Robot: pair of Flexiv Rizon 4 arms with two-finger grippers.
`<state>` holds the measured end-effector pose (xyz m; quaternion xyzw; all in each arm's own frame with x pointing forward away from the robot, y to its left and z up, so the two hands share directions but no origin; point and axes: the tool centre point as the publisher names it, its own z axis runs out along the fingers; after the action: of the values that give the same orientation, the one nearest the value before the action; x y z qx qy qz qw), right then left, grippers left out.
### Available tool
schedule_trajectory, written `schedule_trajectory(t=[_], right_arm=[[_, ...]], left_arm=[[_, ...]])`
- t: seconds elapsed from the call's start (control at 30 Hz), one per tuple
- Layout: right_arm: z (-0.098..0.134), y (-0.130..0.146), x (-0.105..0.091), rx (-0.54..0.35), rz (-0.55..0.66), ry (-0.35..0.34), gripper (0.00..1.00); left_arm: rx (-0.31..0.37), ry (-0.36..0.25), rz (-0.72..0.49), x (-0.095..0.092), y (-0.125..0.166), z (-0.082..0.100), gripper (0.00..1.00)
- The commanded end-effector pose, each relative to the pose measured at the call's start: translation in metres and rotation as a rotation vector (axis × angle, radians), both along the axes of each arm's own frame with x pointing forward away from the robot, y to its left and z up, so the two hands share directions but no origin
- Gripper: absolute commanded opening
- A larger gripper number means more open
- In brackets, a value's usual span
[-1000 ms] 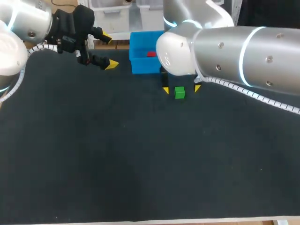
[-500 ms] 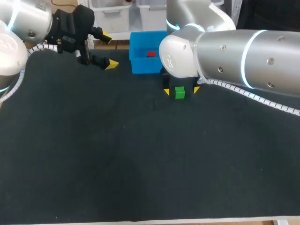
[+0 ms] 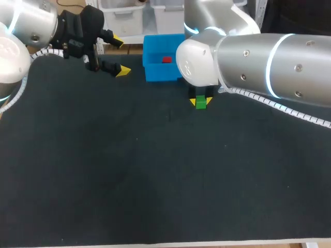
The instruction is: Use the left arm to pick the red cube and place it into the blue plastic box first, then use the right arm to grasp the green cube and put it into the same blue plastic box after the first action is fully finished.
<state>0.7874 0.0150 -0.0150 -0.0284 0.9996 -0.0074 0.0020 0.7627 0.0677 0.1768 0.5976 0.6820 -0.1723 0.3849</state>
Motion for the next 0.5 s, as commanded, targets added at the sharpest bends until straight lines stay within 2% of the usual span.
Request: schedule_trajectory(t=[0.03,0.27,0.5], right_arm=[[0.006,-0.004,-0.002,0.002,-0.004,-0.002,0.00],[0.026,-0.011,-0.002,0.007,-0.017,-0.017,0.00],[0.064,-0.018,-0.004,0.013,-0.018,-0.045,0.00]], left_arm=[[-0.003,-0.002,-0.004,0.001,0.001,-0.001,1.00],[-0.003,-0.002,-0.004,0.001,0.001,-0.001,1.00],[-0.003,-0.002,-0.004,0.001,0.001,-0.001,1.00]])
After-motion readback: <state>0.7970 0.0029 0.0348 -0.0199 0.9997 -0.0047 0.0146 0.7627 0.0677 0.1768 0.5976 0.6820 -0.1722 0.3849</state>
